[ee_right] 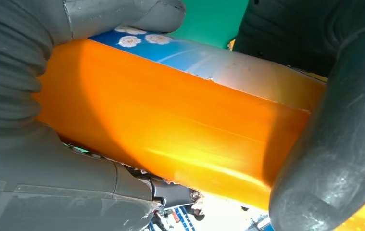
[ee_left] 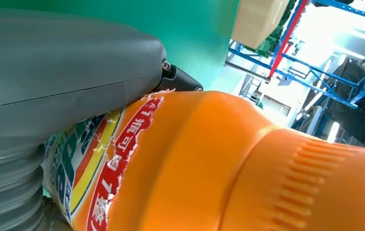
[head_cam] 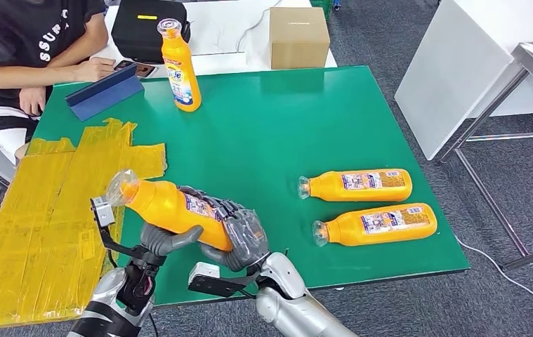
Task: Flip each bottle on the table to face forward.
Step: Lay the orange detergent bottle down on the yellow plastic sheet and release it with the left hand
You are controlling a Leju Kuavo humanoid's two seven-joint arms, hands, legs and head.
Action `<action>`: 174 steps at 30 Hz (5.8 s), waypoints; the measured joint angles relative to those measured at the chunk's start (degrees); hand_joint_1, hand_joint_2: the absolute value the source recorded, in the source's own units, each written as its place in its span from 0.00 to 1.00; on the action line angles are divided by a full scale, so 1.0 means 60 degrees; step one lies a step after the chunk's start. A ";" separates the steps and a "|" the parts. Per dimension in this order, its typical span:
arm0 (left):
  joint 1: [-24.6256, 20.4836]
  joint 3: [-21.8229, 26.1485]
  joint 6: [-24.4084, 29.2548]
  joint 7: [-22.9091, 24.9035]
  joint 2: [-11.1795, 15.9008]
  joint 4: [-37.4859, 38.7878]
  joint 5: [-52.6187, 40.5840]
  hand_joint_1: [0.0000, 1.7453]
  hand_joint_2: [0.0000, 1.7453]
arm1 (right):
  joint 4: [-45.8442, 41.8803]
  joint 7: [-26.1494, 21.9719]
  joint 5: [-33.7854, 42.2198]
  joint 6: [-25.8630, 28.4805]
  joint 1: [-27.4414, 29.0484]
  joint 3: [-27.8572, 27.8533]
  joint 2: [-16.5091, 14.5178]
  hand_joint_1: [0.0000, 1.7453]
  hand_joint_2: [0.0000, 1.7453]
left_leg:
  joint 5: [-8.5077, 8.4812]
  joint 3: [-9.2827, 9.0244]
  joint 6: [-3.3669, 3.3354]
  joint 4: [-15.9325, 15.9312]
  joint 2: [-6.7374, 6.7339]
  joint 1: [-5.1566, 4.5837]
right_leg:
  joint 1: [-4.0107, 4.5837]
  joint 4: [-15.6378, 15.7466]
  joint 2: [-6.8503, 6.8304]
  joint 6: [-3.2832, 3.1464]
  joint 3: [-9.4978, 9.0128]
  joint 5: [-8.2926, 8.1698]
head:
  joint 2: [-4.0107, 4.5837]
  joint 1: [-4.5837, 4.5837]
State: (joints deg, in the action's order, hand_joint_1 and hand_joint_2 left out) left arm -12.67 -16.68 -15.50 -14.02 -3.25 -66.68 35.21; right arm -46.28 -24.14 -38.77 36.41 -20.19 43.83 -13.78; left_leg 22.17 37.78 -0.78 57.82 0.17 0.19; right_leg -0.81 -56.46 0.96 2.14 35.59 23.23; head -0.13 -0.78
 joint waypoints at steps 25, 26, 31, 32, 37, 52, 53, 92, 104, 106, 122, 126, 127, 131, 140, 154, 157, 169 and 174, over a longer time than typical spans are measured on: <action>-0.0716 0.0323 0.3816 -0.1230 0.0063 -0.0332 -0.3375 1.00 1.00 | -0.2343 -0.1059 0.3524 -0.1889 0.1261 -0.1057 0.0334 0.00 1.00 | -0.0003 0.0012 -0.0001 0.0000 0.0012 0.0001 | 0.0001 -0.0002 -0.0004 0.0001 -0.0003 -0.0002 | 0.0000 0.0000; -0.0862 0.0382 0.4402 -0.1357 0.0127 -0.0331 -0.4016 1.00 1.00 | -0.2709 -0.1086 0.3740 -0.2037 0.1374 -0.1181 0.0414 0.00 1.00 | -0.0004 0.0012 -0.0001 0.0000 0.0014 0.0001 | 0.0001 -0.0002 -0.0004 0.0002 -0.0004 -0.0002 | 0.0000 0.0001; -0.1606 0.0686 0.6585 -0.1376 0.0524 -0.0199 -0.7237 1.00 1.00 | -0.4489 -0.1224 0.4166 -0.2472 0.1857 -0.1836 0.0769 0.00 1.00 | -0.0005 0.0012 -0.0002 0.0000 0.0014 0.0000 | 0.0000 -0.0003 -0.0004 0.0002 -0.0004 -0.0003 | 0.0000 0.0000; -0.1757 0.0727 0.6878 -0.1278 0.0607 -0.0129 -0.7944 1.00 1.00 | -0.4823 -0.1249 0.4207 -0.2553 0.1937 -0.1966 0.0814 0.00 1.00 | -0.0005 0.0012 -0.0002 0.0000 0.0015 0.0000 | 0.0000 -0.0003 -0.0004 0.0003 -0.0005 -0.0003 | 0.0000 0.0001; -0.2342 0.0872 0.7619 -0.0507 0.0932 0.0307 -1.0847 1.00 1.00 | -0.5919 -0.1263 0.4312 -0.2914 0.2167 -0.2537 0.0947 0.00 1.00 | -0.0005 0.0012 -0.0002 0.0000 0.0012 0.0000 | 0.0000 -0.0004 -0.0004 0.0003 -0.0005 -0.0003 | 0.0000 0.0001; -0.3948 0.0042 0.6579 0.3245 0.1920 0.4054 -1.9428 1.00 1.00 | -0.6973 -0.1082 0.4194 -0.3449 0.2208 -0.3166 0.0987 0.00 1.00 | -0.0009 0.0013 0.0001 0.0000 0.0008 0.0001 | 0.0000 -0.0007 -0.0002 0.0002 -0.0002 -0.0003 | 0.0000 0.0001; -0.4001 0.0025 0.6466 0.3262 0.1922 0.4295 -1.9421 1.00 1.00 | -0.7012 -0.1067 0.4178 -0.3455 0.2209 -0.3204 0.0990 0.00 1.00 | -0.0008 0.0013 0.0001 0.0000 0.0007 0.0000 | -0.0001 -0.0007 -0.0002 0.0002 -0.0001 -0.0003 | 0.0000 0.0002; -0.4400 0.1265 0.5828 0.2532 0.1343 0.6699 -1.7400 0.00 0.00 | -0.6986 -0.0836 0.4021 -0.3613 0.2199 -0.3301 0.0964 0.00 1.00 | -0.0010 -0.0050 0.0001 -0.0001 0.0031 0.0000 | 0.0001 -0.0004 -0.0012 0.0000 -0.0078 0.0000 | 0.0000 0.0000; -0.4222 0.1342 0.6267 0.2400 0.1333 0.6682 -1.7314 0.00 0.00 | -0.6891 -0.0797 0.3964 -0.3613 0.2197 -0.3301 0.0964 0.00 1.00 | -0.0006 -0.0042 0.0001 -0.0001 0.0029 0.0000 | 0.0000 -0.0004 -0.0011 0.0001 -0.0068 0.0001 | 0.0000 0.0001; -0.4201 0.1345 0.6282 0.2328 0.1329 0.6661 -1.7300 0.00 0.00 | -0.6882 -0.0779 0.3942 -0.3612 0.2197 -0.3301 0.0964 0.00 1.00 | -0.0006 -0.0042 0.0001 -0.0001 0.0029 0.0000 | 0.0001 -0.0004 -0.0011 0.0001 -0.0067 0.0001 | 0.0000 0.0000; -0.2451 0.1001 0.5252 0.0388 0.1087 0.2498 -1.3770 0.00 0.00 | -0.6991 -0.0768 0.3414 -0.3048 0.2500 -0.3619 0.1044 0.00 1.00 | 0.0000 -0.0023 -0.0001 0.0000 0.0023 -0.0005 | -0.0003 0.0000 -0.0010 0.0002 -0.0046 0.0001 | 0.0000 0.0001; -0.2114 0.0890 0.5243 0.0393 0.1108 0.1515 -1.3576 0.00 0.00 | -0.7082 -0.0770 0.3397 -0.2988 0.2580 -0.3732 0.1090 0.00 1.00 | 0.0000 -0.0023 0.0000 0.0000 0.0021 -0.0003 | 0.0002 0.0000 -0.0010 0.0001 -0.0044 0.0002 | 0.0000 0.0000; -0.2067 0.0870 0.5238 0.0393 0.1112 0.1368 -1.3560 0.00 0.00 | -0.7097 -0.0770 0.3391 -0.2982 0.2590 -0.3746 0.1100 0.00 1.00 | 0.0000 -0.0023 0.0001 0.0000 0.0020 -0.0002 | 0.0002 0.0000 -0.0010 0.0001 -0.0044 0.0001 | 0.0000 0.0000; -0.1936 0.0831 0.5221 0.0398 0.1117 0.0980 -1.3540 0.00 0.00 | -0.7131 -0.0771 0.3380 -0.2973 0.2618 -0.3773 0.1124 0.00 1.00 | -0.0001 -0.0023 0.0001 0.0000 0.0019 0.0002 | 0.0002 -0.0001 -0.0009 0.0001 -0.0044 0.0001 | 0.0000 0.0001; -0.1865 0.0815 0.5230 0.0402 0.1135 0.0700 -1.3508 0.00 0.00 | -0.7164 -0.0771 0.3379 -0.2971 0.2636 -0.3787 0.1138 0.00 1.00 | -0.0001 -0.0020 0.0000 0.0000 0.0022 -0.0001 | 0.0000 -0.0001 -0.0009 0.0002 -0.0044 0.0001 | 0.0000 0.0002; -0.1050 0.0891 0.3197 -0.0768 0.1085 -0.0455 -1.0015 0.00 1.00 | -0.6864 0.1670 -0.1944 -0.2540 0.2068 -0.3795 0.1965 0.00 1.00 | 0.0001 -0.0014 -0.0002 0.0000 0.0013 -0.0010 | -0.0008 0.0000 -0.0006 0.0005 -0.0040 -0.0002 | 0.0000 -0.0006; -0.0579 0.1011 0.2211 -0.1235 0.0921 -0.1081 -0.8265 0.00 1.00 | -0.6032 0.2599 -0.3363 -0.3306 0.1177 -0.3786 0.2942 0.00 1.00 | -0.0018 -0.0005 -0.0031 0.0001 0.0045 -0.0020 | -0.0024 0.0005 -0.0029 0.0012 -0.0042 -0.0001 | 0.0000 0.0008; -0.0079 0.1345 0.1304 -0.1588 0.0555 -0.1622 -0.6340 0.00 1.00 | -0.3288 0.2579 -0.3051 -0.4017 -0.0856 -0.3892 0.4576 0.00 1.00 | -0.0028 0.0004 -0.0047 0.0003 0.0063 -0.0028 | -0.0027 0.0005 -0.0056 0.0030 -0.0047 -0.0014 | 0.0000 0.0004; -0.0072 0.1342 0.1281 -0.1596 0.0476 -0.1613 -0.6282 0.00 1.00 | -0.2396 0.2524 -0.3045 -0.4024 -0.1313 -0.3928 0.4799 0.00 1.00 | -0.0027 0.0006 -0.0047 0.0003 0.0063 -0.0029 | -0.0027 0.0006 -0.0056 0.0030 -0.0046 -0.0014 | 0.0000 0.0001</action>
State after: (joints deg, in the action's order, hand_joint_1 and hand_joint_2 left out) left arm -13.10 -8.63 -7.81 -23.59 -0.39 -76.36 -2.48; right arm -60.65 -8.99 -57.04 12.26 -28.07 20.26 15.01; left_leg 22.01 37.82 -1.06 57.84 0.55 0.01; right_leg -0.97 -56.42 0.63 2.32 35.32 23.15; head -0.13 -0.77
